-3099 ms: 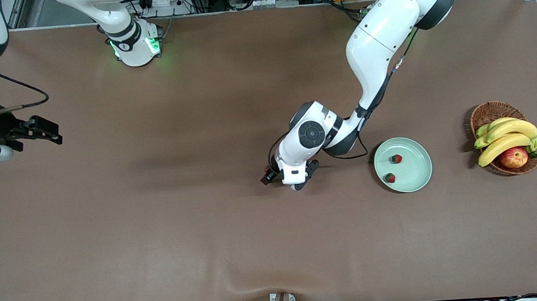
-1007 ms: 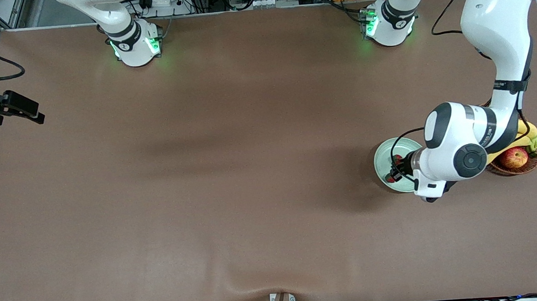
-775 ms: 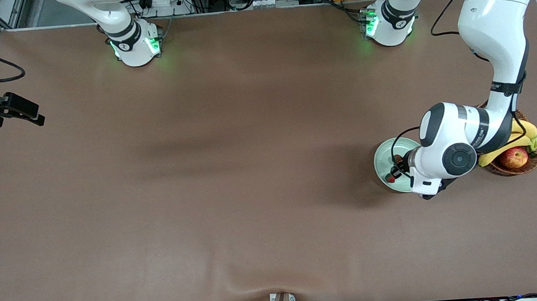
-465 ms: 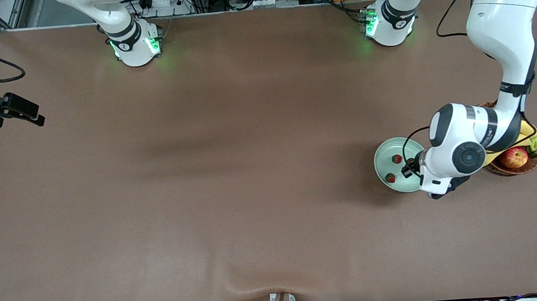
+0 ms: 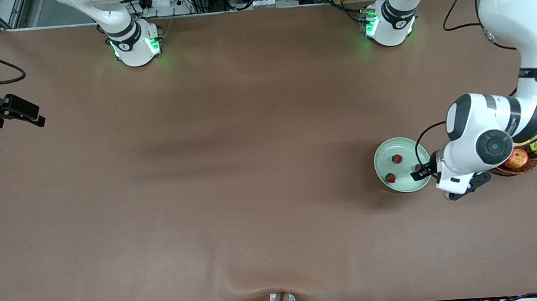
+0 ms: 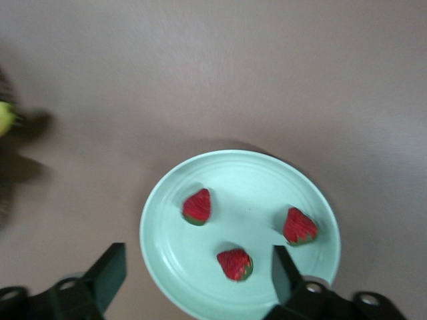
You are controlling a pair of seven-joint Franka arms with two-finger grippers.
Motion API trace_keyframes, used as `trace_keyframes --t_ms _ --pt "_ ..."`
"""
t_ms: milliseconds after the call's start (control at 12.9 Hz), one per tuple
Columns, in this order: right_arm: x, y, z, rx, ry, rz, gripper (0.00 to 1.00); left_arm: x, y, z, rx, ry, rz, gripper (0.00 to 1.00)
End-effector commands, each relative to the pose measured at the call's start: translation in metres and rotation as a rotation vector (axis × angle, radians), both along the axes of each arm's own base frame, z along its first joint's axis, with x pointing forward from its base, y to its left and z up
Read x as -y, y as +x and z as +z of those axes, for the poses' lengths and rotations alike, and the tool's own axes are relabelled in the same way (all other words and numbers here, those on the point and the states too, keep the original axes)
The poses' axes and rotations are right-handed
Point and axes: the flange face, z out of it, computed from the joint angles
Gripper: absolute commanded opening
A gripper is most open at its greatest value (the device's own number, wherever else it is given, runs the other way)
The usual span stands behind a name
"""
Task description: Collect all strawberries into plate
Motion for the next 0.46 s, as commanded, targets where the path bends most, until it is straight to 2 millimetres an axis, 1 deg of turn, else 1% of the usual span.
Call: trace_keyframes --t_ms 0,155,310,387 --pt "0.004 0.004 0.003 0.019 0.01 -0.024 1.0 0.006 -0.015 0.079 0.031 0.041 -0.056 1.0" --pt "0.005 0.004 0.005 0.026 0.007 -0.026 1.0 0.021 -0.019 0.14 0.024 0.056 -0.071 1.0" --pt "0.012 0.004 0.01 0.036 0.005 -0.038 1.0 0.032 -0.028 0.192 -0.022 0.02 -0.076 1.0" --pt "0.016 0.004 0.01 0.036 0.005 -0.044 1.0 0.034 -0.033 0.212 -0.031 -0.011 -0.104 1.0"
